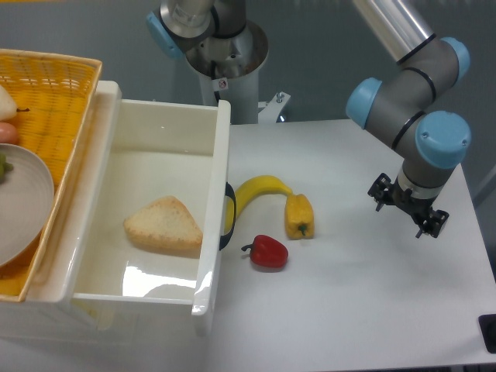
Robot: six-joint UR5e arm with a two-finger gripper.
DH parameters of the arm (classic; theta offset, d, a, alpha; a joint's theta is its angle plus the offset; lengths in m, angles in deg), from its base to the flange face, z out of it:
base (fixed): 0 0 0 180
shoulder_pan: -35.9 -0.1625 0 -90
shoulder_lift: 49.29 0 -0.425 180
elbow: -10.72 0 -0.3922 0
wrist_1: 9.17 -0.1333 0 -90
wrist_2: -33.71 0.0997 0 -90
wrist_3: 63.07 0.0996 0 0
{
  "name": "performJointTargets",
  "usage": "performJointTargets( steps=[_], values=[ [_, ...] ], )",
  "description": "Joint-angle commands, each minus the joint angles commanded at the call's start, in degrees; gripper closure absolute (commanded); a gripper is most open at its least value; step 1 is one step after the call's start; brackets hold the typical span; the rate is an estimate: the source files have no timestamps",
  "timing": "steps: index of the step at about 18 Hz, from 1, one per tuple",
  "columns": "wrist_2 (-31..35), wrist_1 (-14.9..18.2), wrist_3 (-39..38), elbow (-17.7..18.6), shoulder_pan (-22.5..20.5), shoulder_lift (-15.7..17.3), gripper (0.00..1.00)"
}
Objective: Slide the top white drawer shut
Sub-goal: 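Move the gripper down and toward the yellow pepper beside the drawer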
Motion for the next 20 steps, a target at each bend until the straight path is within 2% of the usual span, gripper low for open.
performJointTargets(
  steps=[4, 9, 14, 20],
  values=[
    [0.0, 0.0, -1.0, -0.1, 0.0, 0.0, 0.00],
    [-0.1, -0.1, -6.7, -0.4, 1.2, -0.1, 0.00],
    [-0.1, -1.1, -21.0, -4.3, 4.6, -3.0, 0.00],
    [-0.5, -1.6, -31.2, -2.6, 5.3, -1.3, 0.00]
  ],
)
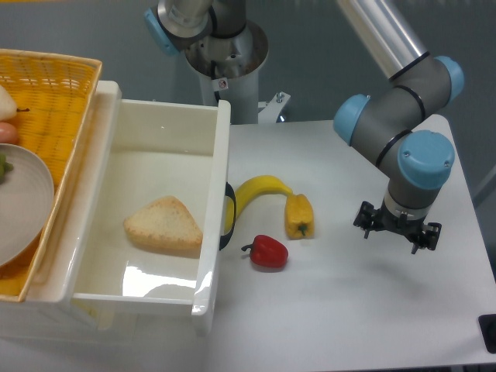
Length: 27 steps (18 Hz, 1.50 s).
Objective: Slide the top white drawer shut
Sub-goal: 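Move the gripper down and toward the yellow pepper beside the drawer, then sweep the gripper past the banana toward the open drawer's front face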
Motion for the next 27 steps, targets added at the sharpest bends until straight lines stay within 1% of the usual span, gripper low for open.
performJointTargets(
  steps=[3, 4, 6, 8, 9, 10, 11, 13, 15, 17, 19, 21, 24, 25, 27],
  values=[
    [-3.5, 0.1, -10.2, 0.1, 0.6, 0.1, 0.00],
    [-3.8, 0.2, -12.6, 0.4, 1.1, 0.3, 0.00],
    [-4.7, 0.2, -13.6, 3.0, 1.1, 1.8, 0.00],
    [-7.8, 0.6, -14.2, 4.9, 1.0, 3.4, 0.00],
    [-9.5, 0.7, -14.3, 5.9, 0.9, 4.2, 0.02],
    [-10.7, 1.0, -14.6, 6.6, 0.9, 5.1, 0.05],
    [-11.9, 2.0, -15.2, 6.9, 0.8, 5.6, 0.12],
    [-14.5, 4.4, -16.5, 6.8, 0.6, 6.0, 0.25],
    [-15.3, 7.5, -19.6, 6.8, 0.7, 6.8, 0.38],
    [-16.3, 10.0, -21.6, 6.9, 1.1, 7.1, 0.47],
    [-18.4, 12.1, -21.6, 6.9, 1.2, 7.6, 0.57],
    [-21.6, 12.7, -21.6, 6.9, 1.1, 7.6, 0.63],
    [-23.9, 13.5, -23.6, 6.9, 1.8, 7.8, 0.79],
    [-24.0, 13.5, -24.1, 6.9, 2.5, 7.8, 0.82],
    [-24.3, 14.0, -24.2, 6.9, 3.0, 8.1, 0.83]
  ],
)
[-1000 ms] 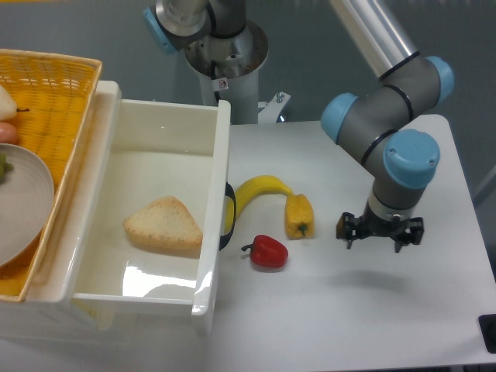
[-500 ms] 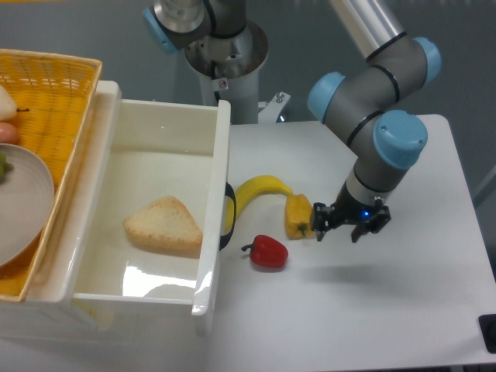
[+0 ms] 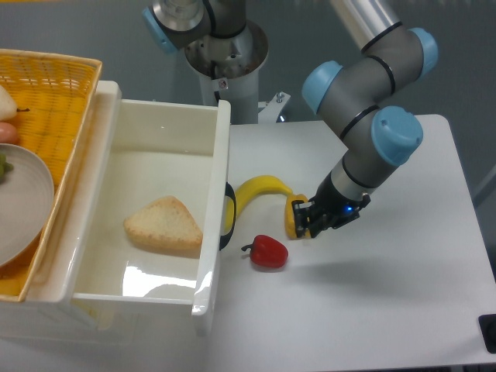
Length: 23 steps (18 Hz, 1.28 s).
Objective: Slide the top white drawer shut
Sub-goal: 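Sweep the gripper past the banana toward the open drawer's front face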
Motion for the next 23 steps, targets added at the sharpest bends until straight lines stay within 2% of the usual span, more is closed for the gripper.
performJointTargets(
  steps=[4, 12, 15, 17, 23],
  values=[
    [-2.4, 1.6, 0.2, 0.0, 0.0, 0.2, 0.83],
    [-3.6, 1.8, 0.2, 0.1, 1.2, 0.2, 0.88],
    [-4.5, 2.5, 0.2, 0.1, 1.5, 0.2, 0.96],
    [-4.9, 3.8, 0.2, 0.1, 1.8, 0.2, 1.00],
    [-5.7, 6.7, 0.7, 0.1, 1.8, 1.3, 1.00]
  ],
)
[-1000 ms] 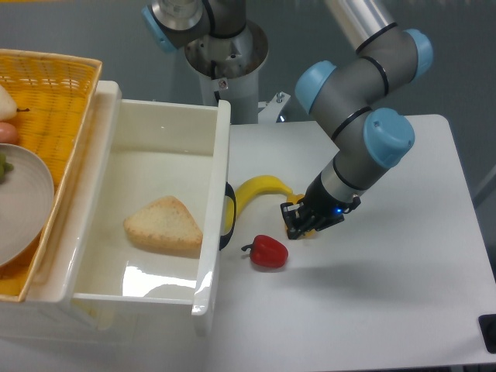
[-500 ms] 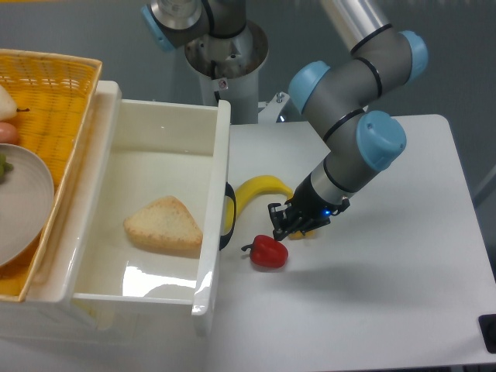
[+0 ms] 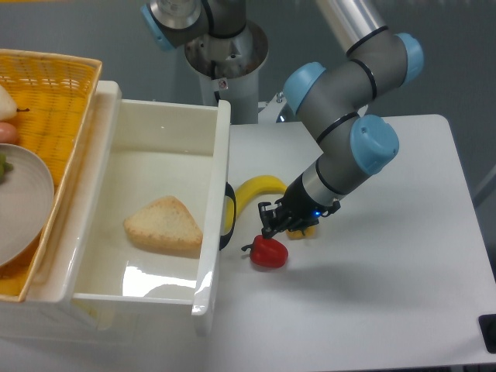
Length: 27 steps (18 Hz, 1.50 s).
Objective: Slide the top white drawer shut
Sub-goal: 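Sweep the gripper past the banana toward the open drawer's front face, then push the drawer front with the gripper, sliding the drawer shut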
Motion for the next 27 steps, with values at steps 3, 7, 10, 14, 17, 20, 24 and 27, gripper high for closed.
performJointTargets(
  steps=[3, 7, 10, 14, 17, 20, 24, 27],
  values=[
    [-1.1, 1.4, 0.0, 0.0, 0.1, 0.4, 1.00],
    [-1.8, 2.6, 0.1, 0.0, 0.5, 1.5, 1.00],
    [-2.6, 3.5, 0.1, 0.0, 1.0, 2.6, 1.00],
    [-3.1, 4.3, 0.1, 0.0, 1.7, 3.6, 1.00],
    [-3.3, 4.5, 0.0, 0.0, 2.3, 3.6, 1.00],
    [-3.3, 4.5, 0.0, 0.0, 2.5, 3.6, 1.00],
    [-3.4, 4.7, -0.2, 0.0, 3.1, 4.3, 1.00],
    [-3.4, 5.0, -0.2, 0.0, 3.4, 4.5, 1.00]
  ],
)
